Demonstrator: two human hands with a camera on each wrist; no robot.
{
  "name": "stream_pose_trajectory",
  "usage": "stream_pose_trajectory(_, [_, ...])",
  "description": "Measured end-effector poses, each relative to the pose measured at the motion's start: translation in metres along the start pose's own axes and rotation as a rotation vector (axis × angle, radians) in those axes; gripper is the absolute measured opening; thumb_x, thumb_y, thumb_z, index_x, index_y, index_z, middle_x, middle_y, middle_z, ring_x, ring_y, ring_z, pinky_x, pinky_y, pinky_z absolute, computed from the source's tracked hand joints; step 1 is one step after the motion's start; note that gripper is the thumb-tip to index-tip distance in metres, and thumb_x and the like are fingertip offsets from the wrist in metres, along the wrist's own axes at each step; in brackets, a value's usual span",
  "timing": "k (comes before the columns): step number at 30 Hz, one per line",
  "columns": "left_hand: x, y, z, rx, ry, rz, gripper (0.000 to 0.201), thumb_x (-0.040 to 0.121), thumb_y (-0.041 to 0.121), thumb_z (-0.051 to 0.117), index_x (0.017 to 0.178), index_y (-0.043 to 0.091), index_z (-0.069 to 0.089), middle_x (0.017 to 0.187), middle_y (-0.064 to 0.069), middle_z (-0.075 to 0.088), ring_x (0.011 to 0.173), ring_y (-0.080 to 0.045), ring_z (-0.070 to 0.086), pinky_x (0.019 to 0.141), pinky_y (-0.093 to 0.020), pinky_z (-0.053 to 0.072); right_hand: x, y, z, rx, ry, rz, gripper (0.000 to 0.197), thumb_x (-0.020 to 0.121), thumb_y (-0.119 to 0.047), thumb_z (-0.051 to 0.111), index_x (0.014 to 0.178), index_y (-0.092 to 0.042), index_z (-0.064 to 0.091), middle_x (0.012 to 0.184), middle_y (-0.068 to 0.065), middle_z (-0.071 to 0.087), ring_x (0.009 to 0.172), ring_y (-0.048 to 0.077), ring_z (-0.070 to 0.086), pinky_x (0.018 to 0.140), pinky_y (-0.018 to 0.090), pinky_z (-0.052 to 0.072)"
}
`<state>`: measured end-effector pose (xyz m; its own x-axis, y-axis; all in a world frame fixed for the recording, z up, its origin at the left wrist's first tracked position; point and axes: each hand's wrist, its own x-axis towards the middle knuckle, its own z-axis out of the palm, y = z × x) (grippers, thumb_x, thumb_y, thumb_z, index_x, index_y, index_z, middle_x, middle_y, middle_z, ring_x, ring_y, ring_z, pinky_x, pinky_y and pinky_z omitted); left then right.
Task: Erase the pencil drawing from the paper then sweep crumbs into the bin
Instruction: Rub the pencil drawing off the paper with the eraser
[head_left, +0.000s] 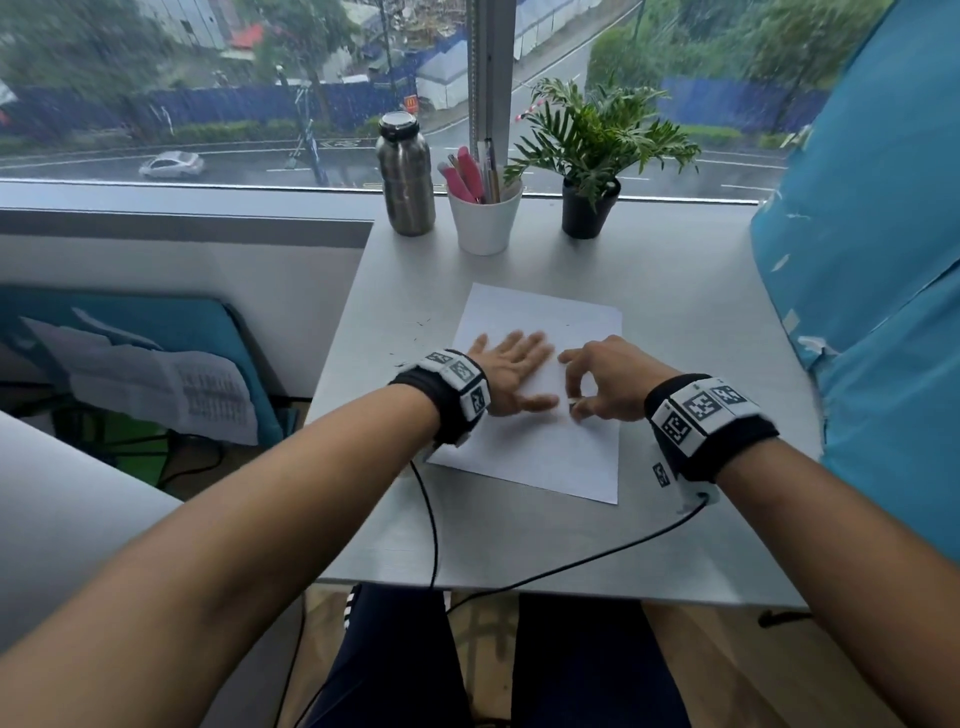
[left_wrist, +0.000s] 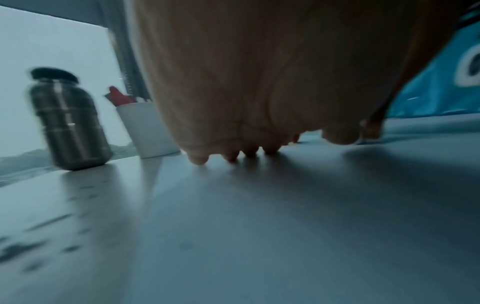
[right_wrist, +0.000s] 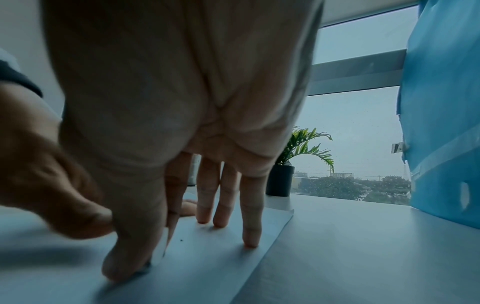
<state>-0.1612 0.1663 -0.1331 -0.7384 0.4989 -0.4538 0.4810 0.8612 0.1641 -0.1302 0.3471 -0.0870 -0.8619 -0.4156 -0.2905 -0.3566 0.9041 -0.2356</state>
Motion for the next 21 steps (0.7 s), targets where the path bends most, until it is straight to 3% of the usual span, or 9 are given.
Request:
stream_pose_trajectory(3, [0.005,-0.038,-0.01,0.001,0.035,-0.279,0.094,0.09,0.076,0.024,0.155,0.018,-0.011,0.162,-0.001,-0.018,0.15,-0.021,-0.01,0.119,-0.051,-0.005,-0.001,0.001,0.0,0.011,-0.013,-0.005,0.013,0.076,-0.025,0.078,0.086,-0.019,0.072,0.135,-0.001,0.057,0.122,0.025,0.046,0.1,0.033,0.041])
stream_pose_trajectory(6, [0.01,-0.062,-0.024,-0.02,0.117,-0.457,0.103,0.086,0.08,0.024,0.156,0.009,-0.002,0.164,-0.008,-0.002,0.151,-0.025,0.002,0.118,-0.053,-0.003,-0.003,0.002,-0.002,0.009,-0.019,-0.027,0.012,0.077,-0.023,0.077,0.085,-0.016,0.072,0.134,-0.002,0.059,0.12,0.025,0.048,0.097,0.035,0.042])
stream_pose_trajectory(8, [0.016,-0.064,-0.029,-0.056,0.176,-0.476,0.106,0.084,0.08,0.033,0.155,0.006,0.006,0.163,-0.011,0.01,0.149,-0.027,0.011,0.118,-0.055,0.005,-0.003,0.002,-0.002,0.006,-0.018,-0.035,0.011,0.077,-0.022,0.076,0.086,-0.015,0.072,0.137,-0.003,0.056,0.122,0.026,0.048,0.097,0.035,0.042])
stream_pose_trajectory(11, [0.023,-0.056,-0.035,-0.071,0.157,-0.5,0.112,0.078,0.08,0.049,0.152,0.001,0.019,0.158,-0.017,0.019,0.144,-0.033,0.021,0.115,-0.05,0.022,-0.002,0.003,0.0,-0.001,-0.015,-0.042,0.011,0.078,-0.022,0.075,0.086,-0.017,0.071,0.144,-0.005,0.05,0.127,0.025,0.045,0.101,0.034,0.038])
stream_pose_trajectory(14, [0.027,-0.049,-0.04,-0.137,0.205,-0.487,0.101,0.073,0.078,0.059,0.139,0.003,0.044,0.144,-0.017,0.04,0.13,-0.034,0.041,0.105,-0.043,0.038,-0.002,0.003,0.001,0.002,-0.014,-0.035,0.011,0.077,-0.022,0.076,0.085,-0.017,0.07,0.141,-0.004,0.053,0.124,0.025,0.047,0.1,0.034,0.04])
stream_pose_trajectory(18, [0.026,-0.051,-0.043,-0.452,0.345,-0.473,0.094,0.065,0.065,0.077,0.133,0.01,0.042,0.129,-0.01,0.056,0.115,-0.031,0.055,0.093,-0.039,0.047,-0.004,0.003,0.002,0.007,-0.001,-0.04,0.011,0.077,-0.023,0.076,0.084,-0.018,0.069,0.143,-0.005,0.051,0.125,0.024,0.047,0.1,0.033,0.039])
stream_pose_trajectory(21, [0.017,-0.053,-0.046,-0.631,0.463,-0.474,0.089,0.069,0.049,0.084,0.134,0.01,0.038,0.126,-0.007,0.055,0.114,-0.027,0.055,0.087,-0.031,0.044,-0.004,0.003,0.003,0.006,0.004,-0.028,0.01,0.077,-0.023,0.075,0.084,-0.018,0.069,0.143,-0.005,0.051,0.124,0.024,0.047,0.098,0.032,0.038])
